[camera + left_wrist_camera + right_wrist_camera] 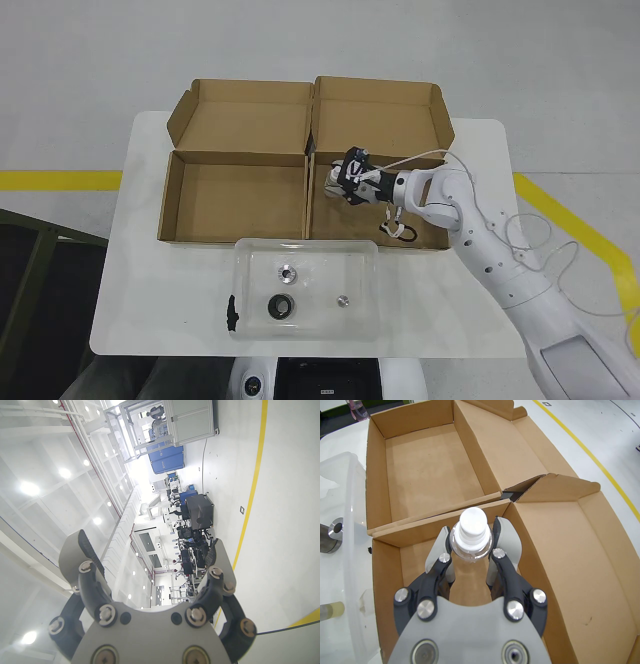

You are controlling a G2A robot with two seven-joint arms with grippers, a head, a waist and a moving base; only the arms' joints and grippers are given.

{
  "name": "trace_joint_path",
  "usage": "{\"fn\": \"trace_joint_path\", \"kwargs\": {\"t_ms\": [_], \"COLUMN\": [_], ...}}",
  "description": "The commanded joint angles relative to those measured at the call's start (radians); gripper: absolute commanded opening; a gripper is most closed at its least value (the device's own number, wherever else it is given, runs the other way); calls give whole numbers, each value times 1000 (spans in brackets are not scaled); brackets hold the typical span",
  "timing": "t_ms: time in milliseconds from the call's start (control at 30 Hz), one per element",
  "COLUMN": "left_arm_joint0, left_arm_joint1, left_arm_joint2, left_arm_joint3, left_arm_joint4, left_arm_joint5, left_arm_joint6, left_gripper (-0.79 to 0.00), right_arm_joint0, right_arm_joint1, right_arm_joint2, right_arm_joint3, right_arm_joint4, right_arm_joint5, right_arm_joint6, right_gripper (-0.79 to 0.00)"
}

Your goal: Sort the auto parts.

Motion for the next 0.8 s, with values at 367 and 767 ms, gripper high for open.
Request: {"fn": "trace_joint_path", "kwargs": {"t_ms": [367,767], "left_arm_joint0": [0,0], "left_arm_joint1": [0,0], "left_arm_joint2": [0,0], "left_arm_joint3": [0,0], "left_arm_joint4": [0,0], "left_arm_joint5": [0,0], "left_arm_joint6": [0,0], "left_gripper": [0,0], "right_arm_joint0": [21,-44], "right_arm_joint1": [-16,16], "right_arm_joint2": [-20,86], "right_arm_joint3": [33,-168], "right_arm_joint4": [-13,18], "right_arm_joint5": [0,-46], "right_arm_joint6": [-14,33], "right_gripper": [0,0]}}
